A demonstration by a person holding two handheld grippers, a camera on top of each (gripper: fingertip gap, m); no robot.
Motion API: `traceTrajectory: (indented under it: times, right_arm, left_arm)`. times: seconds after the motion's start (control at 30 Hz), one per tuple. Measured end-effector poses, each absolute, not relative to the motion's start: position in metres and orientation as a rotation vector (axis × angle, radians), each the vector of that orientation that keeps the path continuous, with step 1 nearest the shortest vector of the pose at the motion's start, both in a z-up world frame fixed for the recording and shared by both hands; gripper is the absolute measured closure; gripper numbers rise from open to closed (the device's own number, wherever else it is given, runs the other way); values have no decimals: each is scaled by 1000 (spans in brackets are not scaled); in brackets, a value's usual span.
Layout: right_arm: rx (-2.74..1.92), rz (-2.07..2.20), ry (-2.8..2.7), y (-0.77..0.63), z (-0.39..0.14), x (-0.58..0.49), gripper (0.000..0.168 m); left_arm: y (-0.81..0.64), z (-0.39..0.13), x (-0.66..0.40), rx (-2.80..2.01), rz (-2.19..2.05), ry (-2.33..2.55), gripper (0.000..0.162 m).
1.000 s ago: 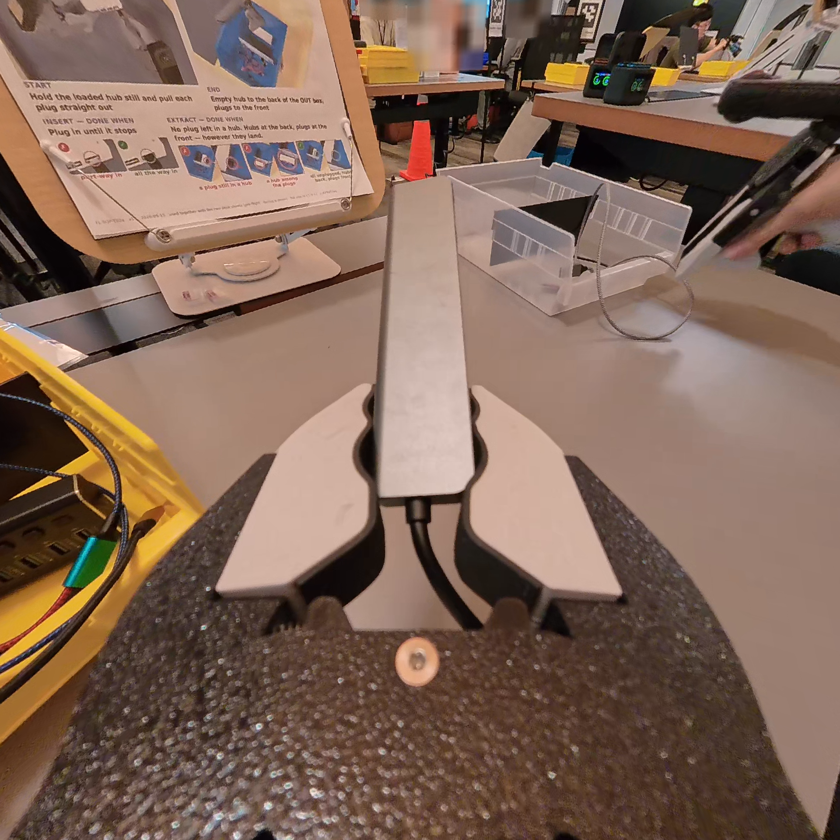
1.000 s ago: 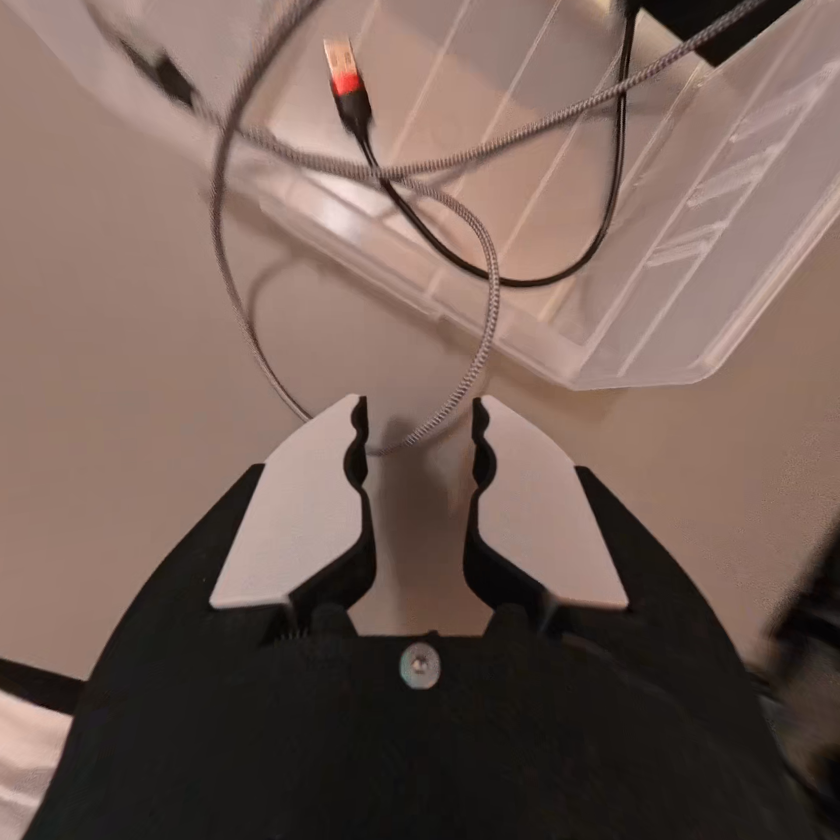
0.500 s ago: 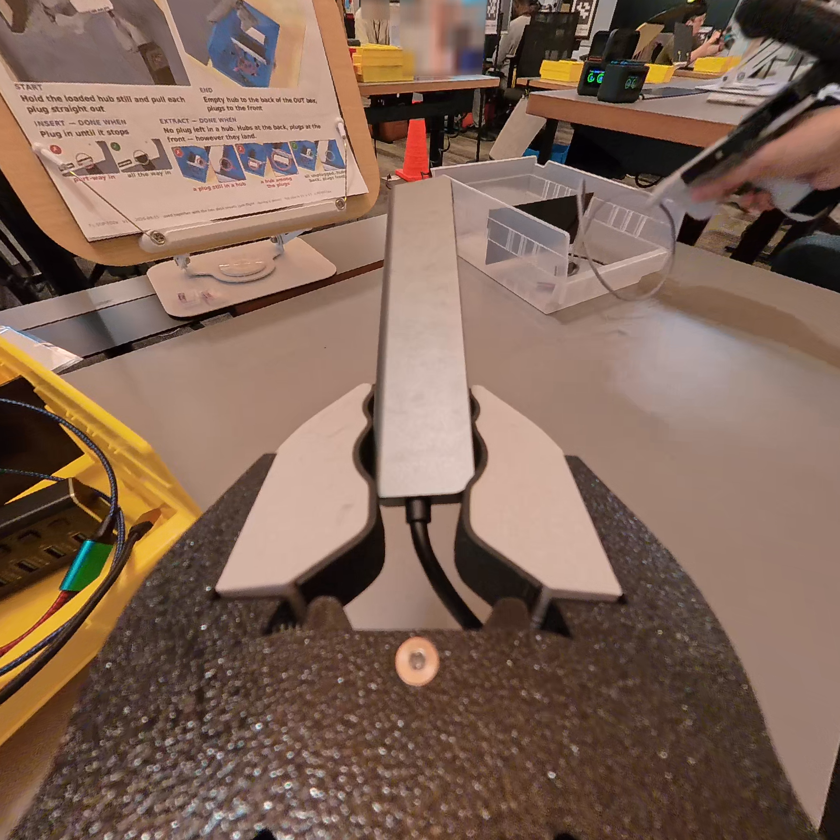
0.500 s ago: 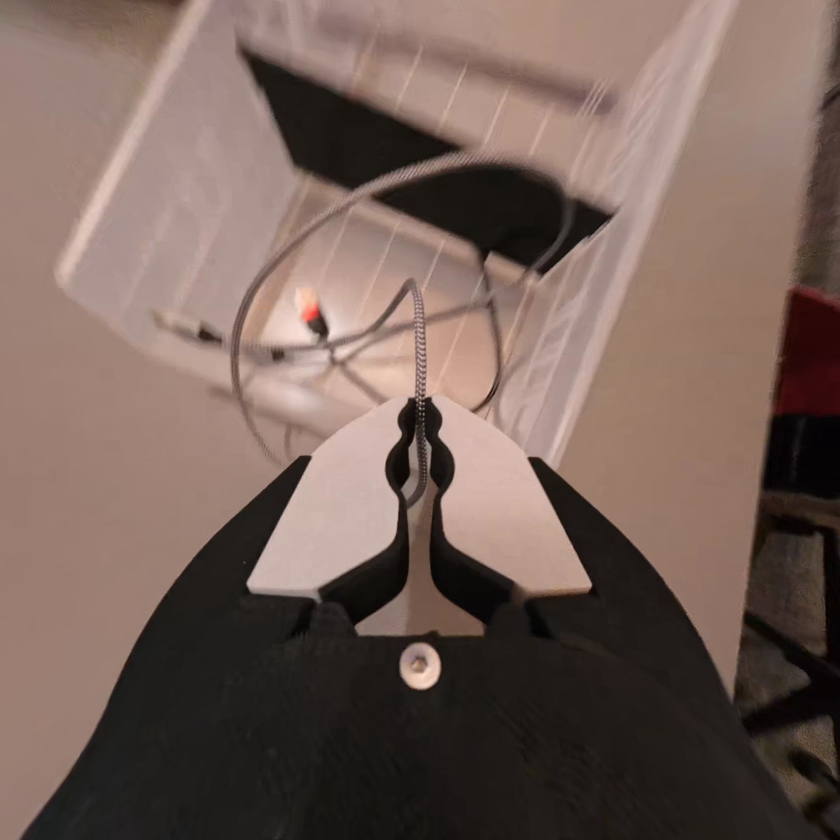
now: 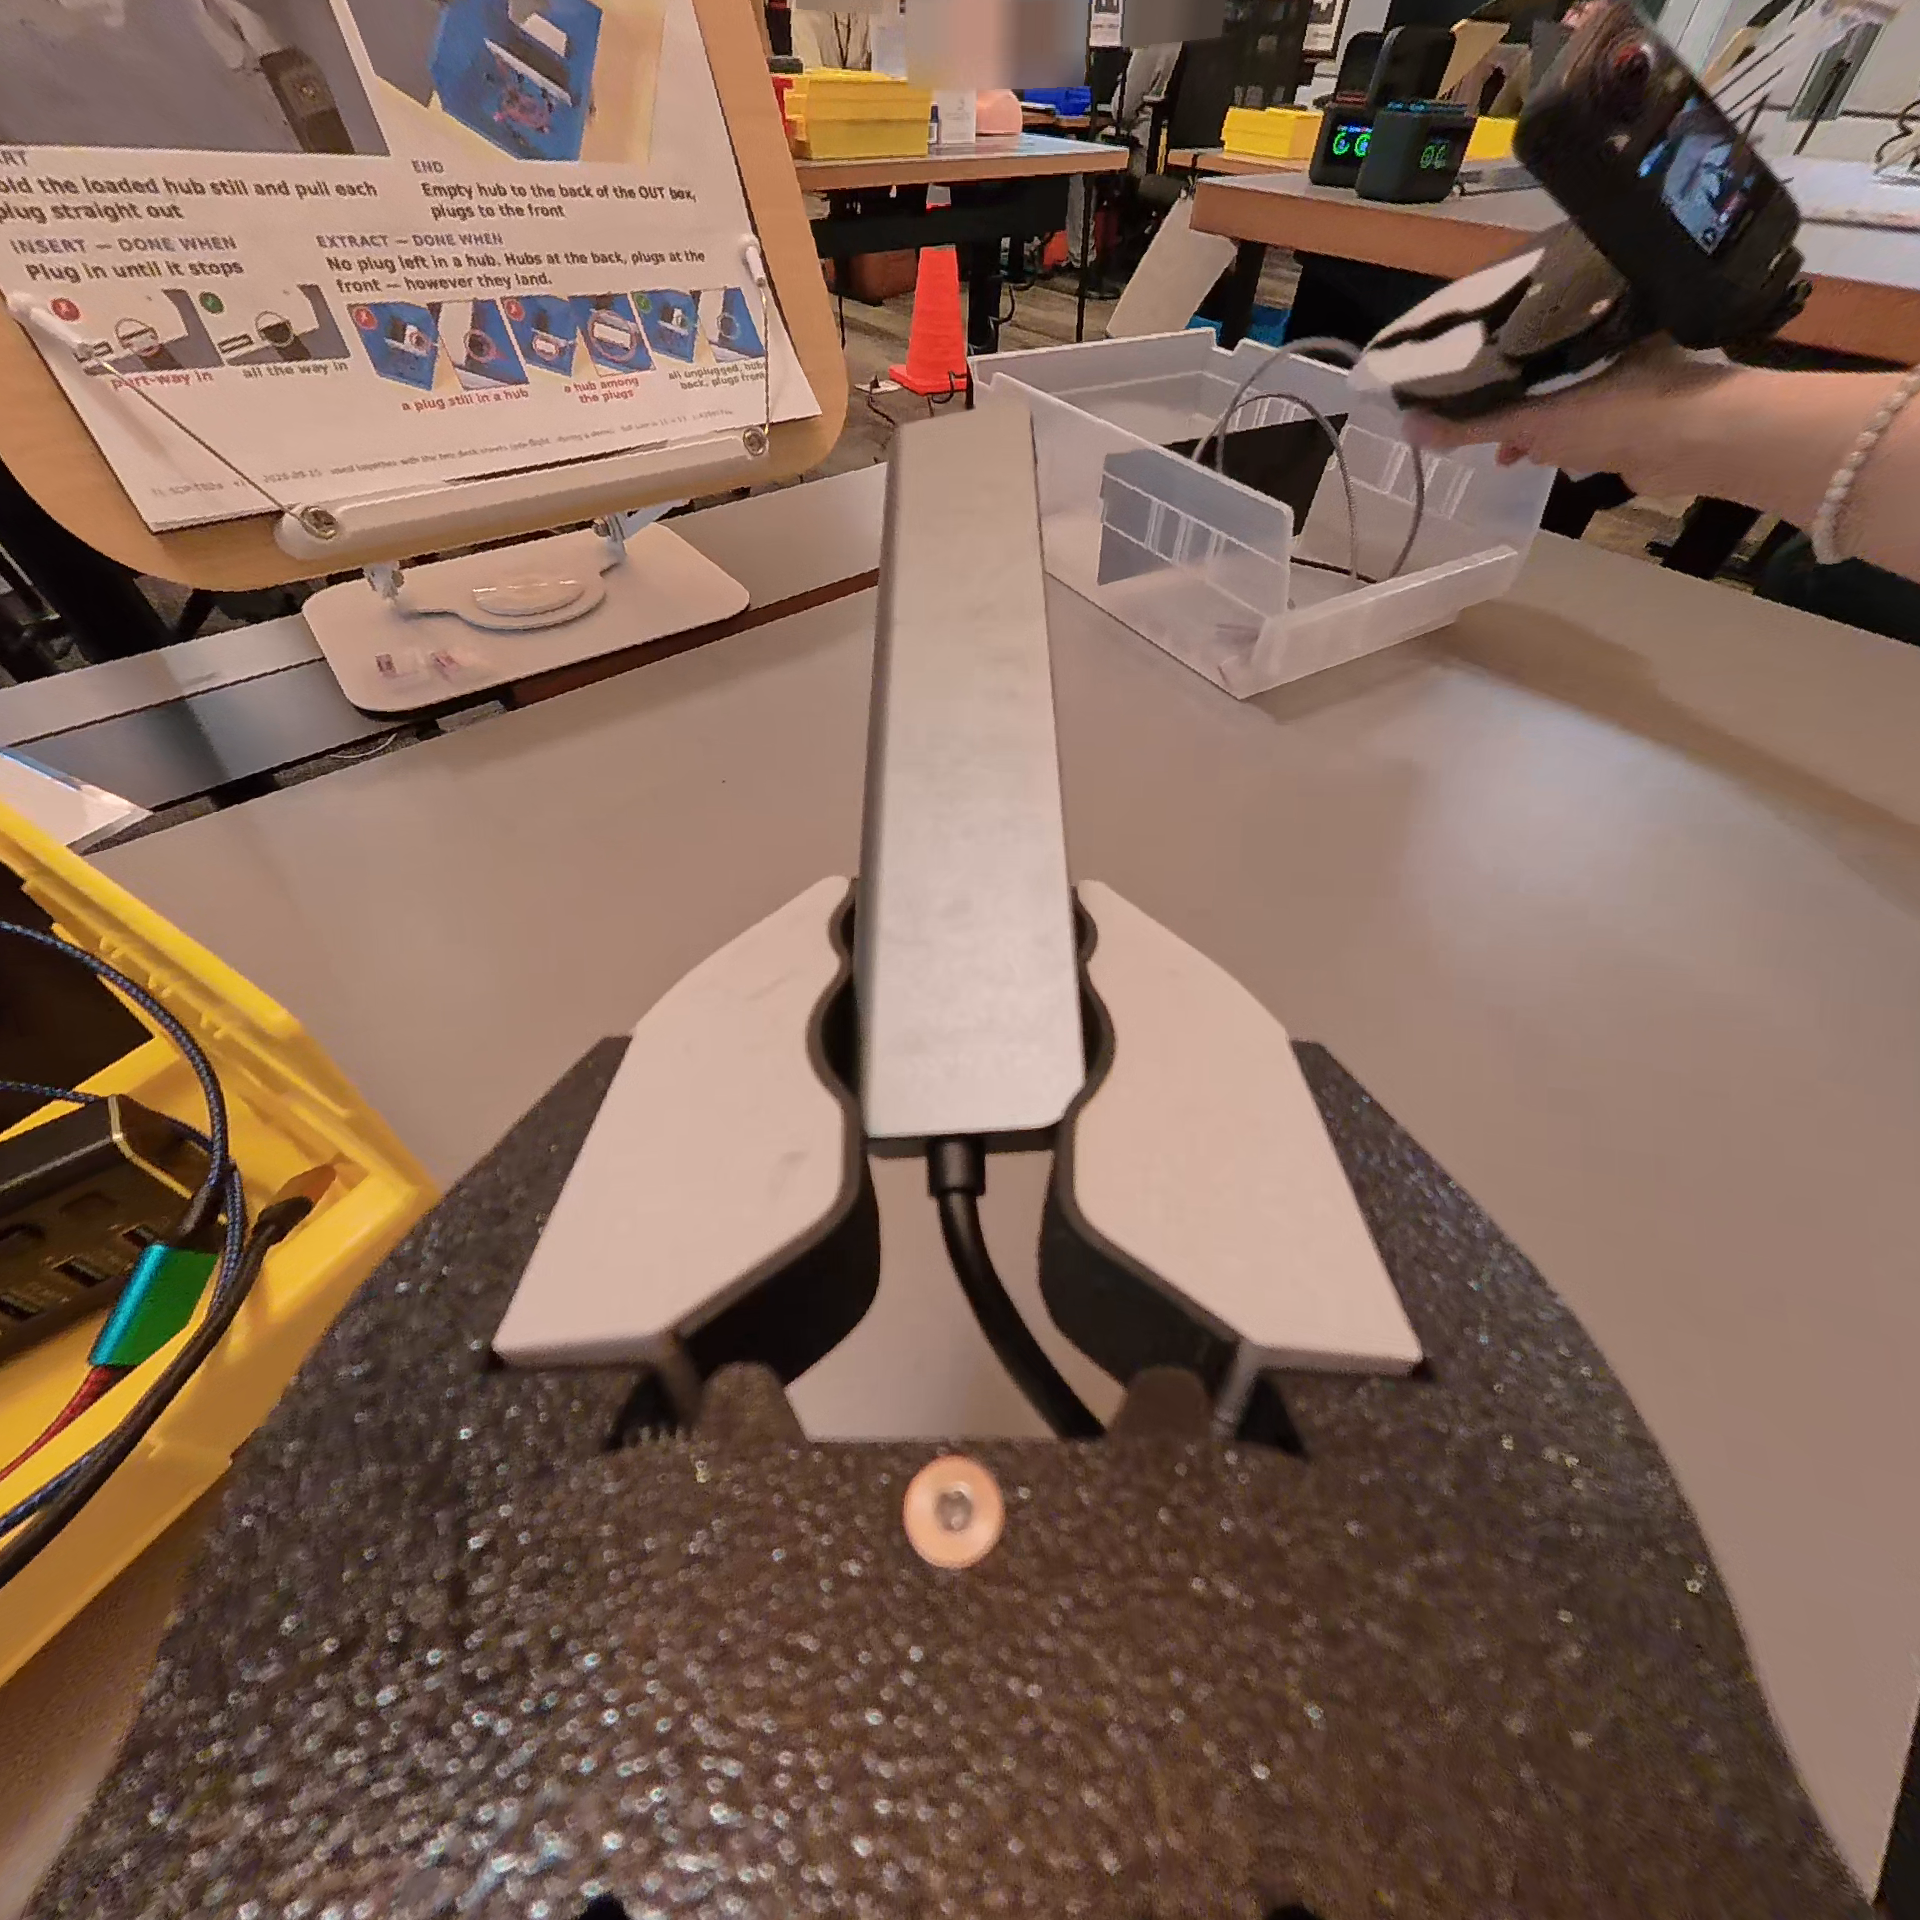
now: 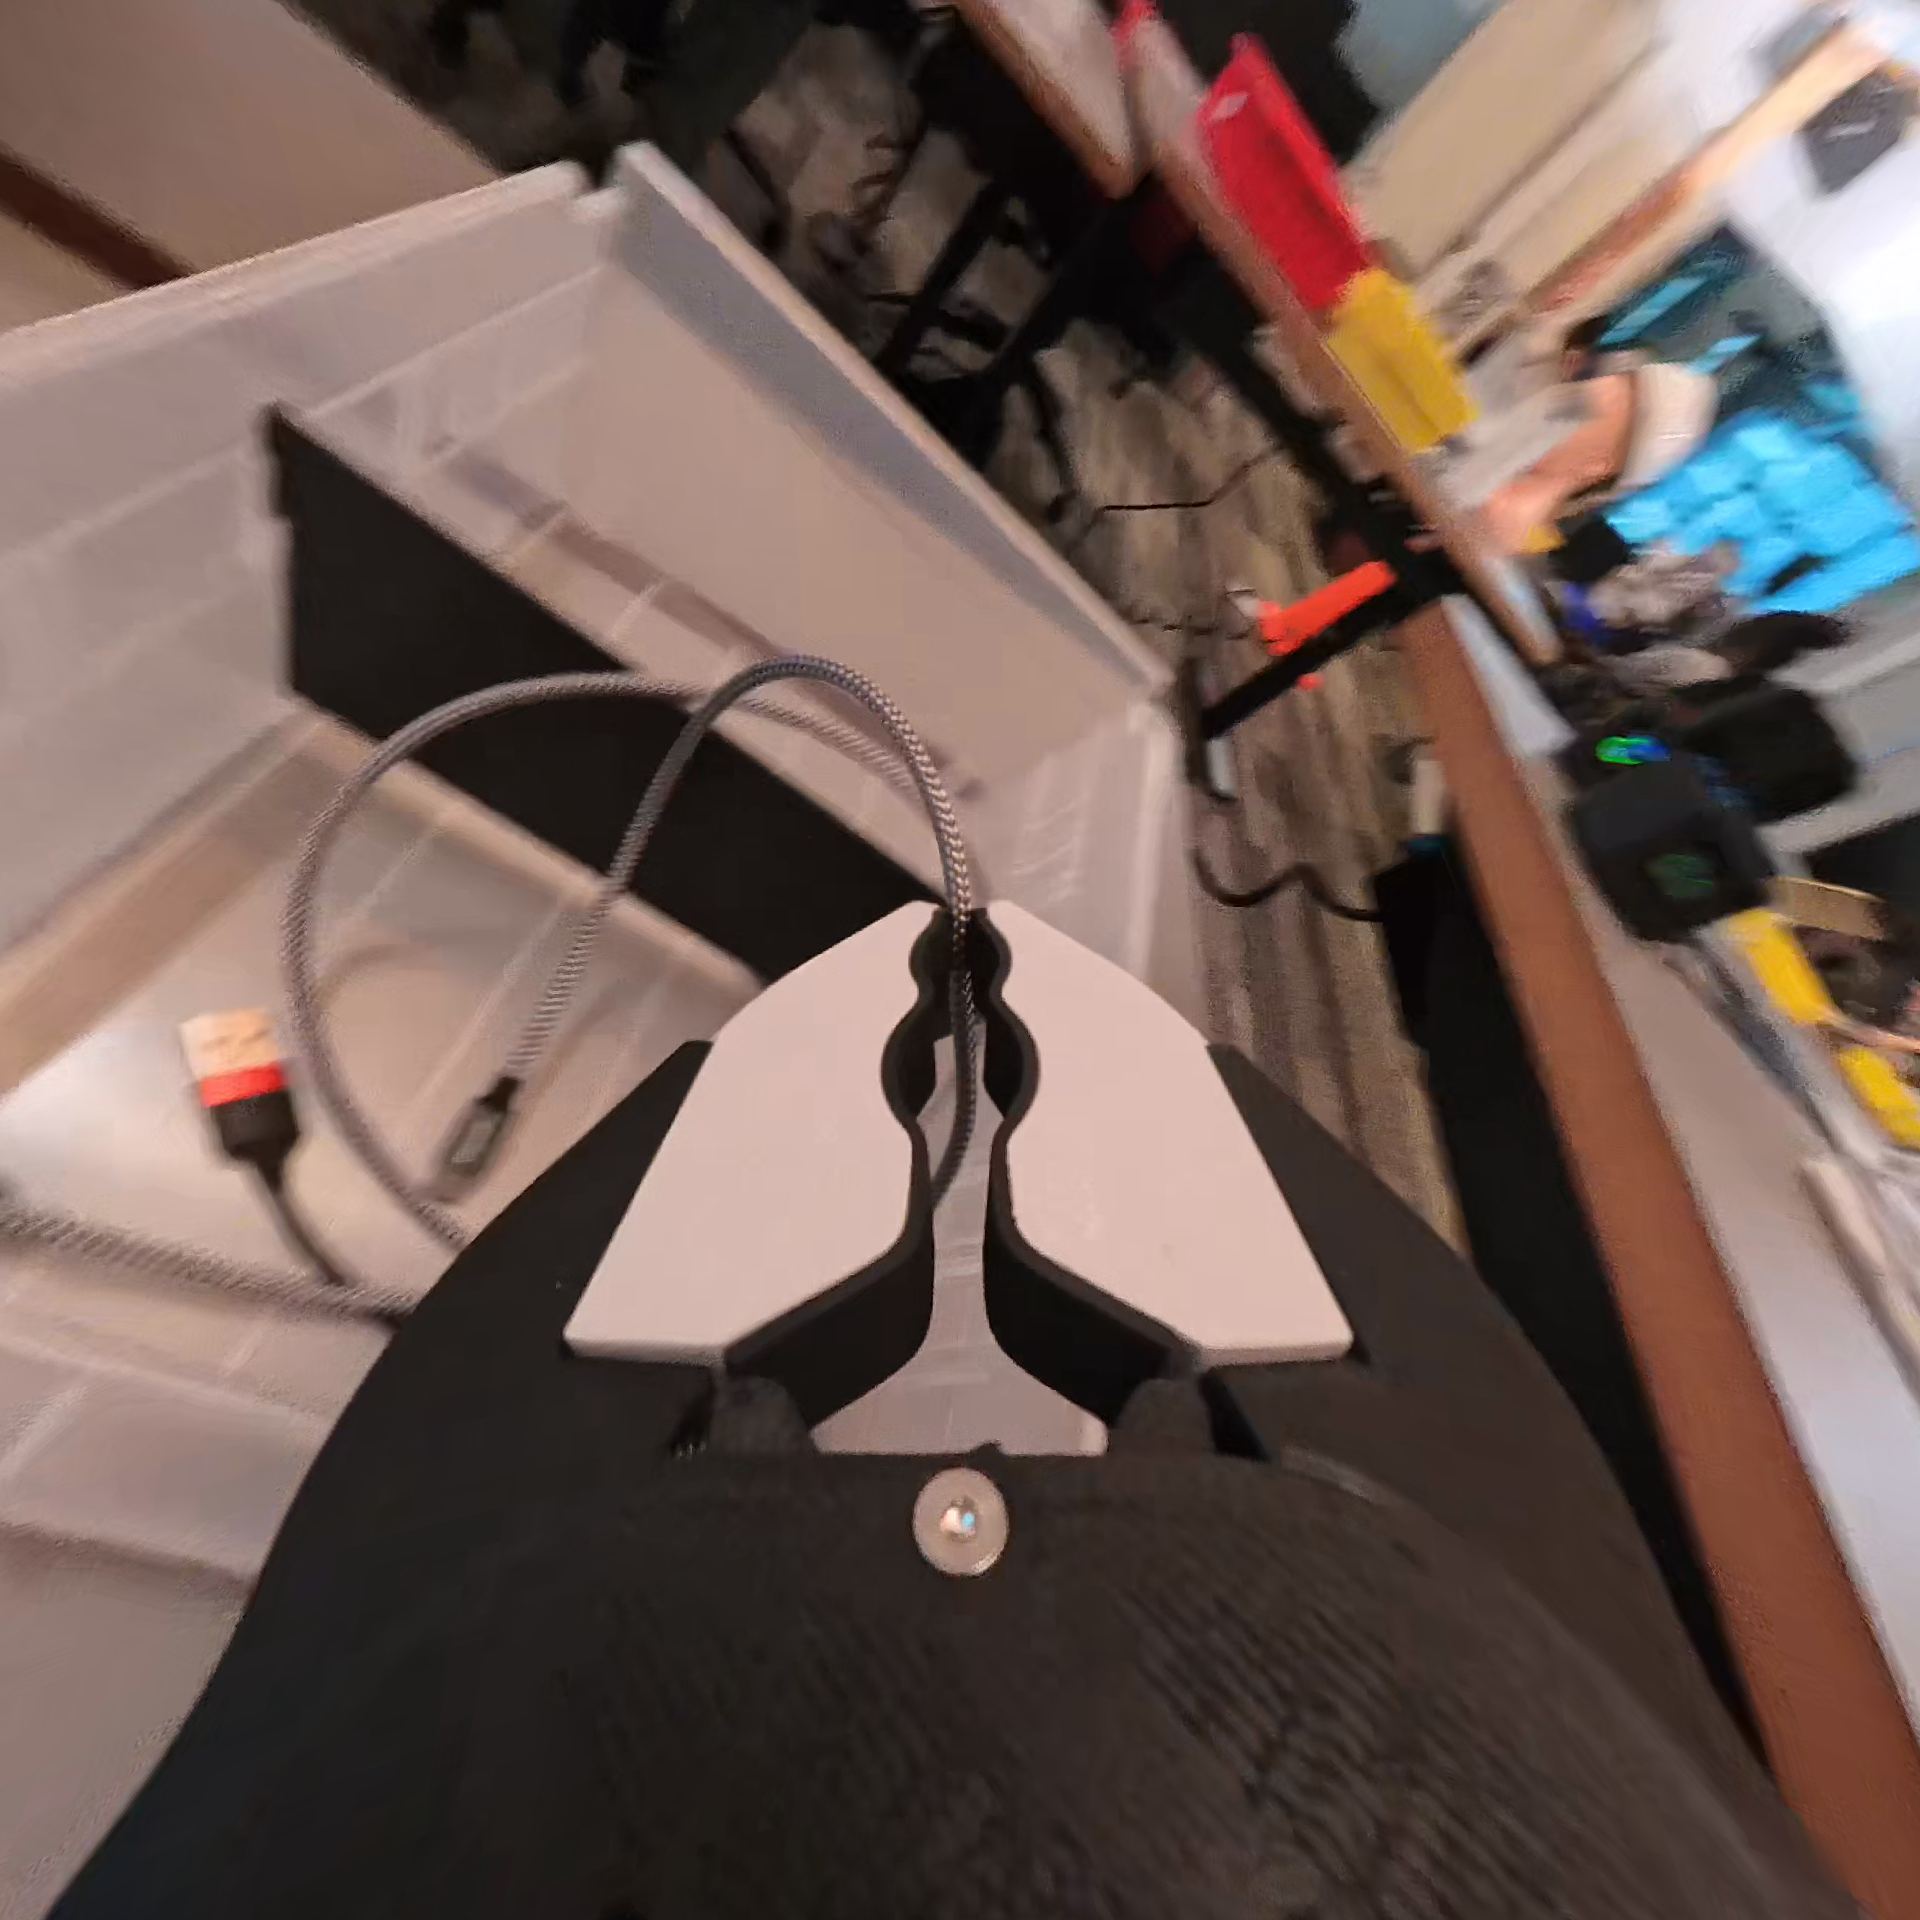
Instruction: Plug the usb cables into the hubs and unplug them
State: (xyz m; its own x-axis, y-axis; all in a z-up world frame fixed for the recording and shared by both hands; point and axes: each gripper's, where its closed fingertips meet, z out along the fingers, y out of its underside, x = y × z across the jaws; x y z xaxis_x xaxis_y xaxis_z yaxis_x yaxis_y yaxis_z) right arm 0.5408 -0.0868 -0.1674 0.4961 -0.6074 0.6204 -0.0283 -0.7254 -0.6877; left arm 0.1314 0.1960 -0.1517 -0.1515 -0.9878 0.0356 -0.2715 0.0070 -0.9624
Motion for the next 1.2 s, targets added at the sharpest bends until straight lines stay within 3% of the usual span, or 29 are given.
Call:
traceTrajectory:
  times: [0.07, 0.13, 0.2, 0.3, 0.4, 0.73, 0.83, 1.0, 1.2]
  right_arm:
    - [-2330, -935, 520, -79, -205, 524, 162]
    - [-2460, -818, 564, -86, -220, 512, 140]
    - [-2471, -815, 523, -89, -209, 504, 132]
    - [-2413, -675, 617, -90, -186, 483, 89]
    - [-2148, -571, 566, -59, -140, 448, 78]
    - [-1706, 352, -4, 124, -115, 170, 86]
    - [-1570, 499, -42, 146, -105, 140, 94]
    - [-1379, 640, -155, 143, -81, 112, 128]
    - [-1402, 644, -220, 137, -77, 102, 135]
  left_arm:
    - [197, -153, 131, -1348, -1197, 1522, 129]
    - [197, -153, 131, -1352, -1202, 1521, 129]
    - [198, -154, 132, -1354, -1202, 1520, 129]
    - [198, -155, 132, -1360, -1208, 1519, 129]
    - [195, -156, 134, -1362, -1221, 1525, 129]
    - [156, -147, 130, -1196, -1418, 1649, 129]
    - [141, -138, 121, -1091, -1522, 1716, 129]
    - [126, -130, 109, -970, -1623, 1790, 129]
    - [121, -129, 103, -932, -1706, 1817, 127]
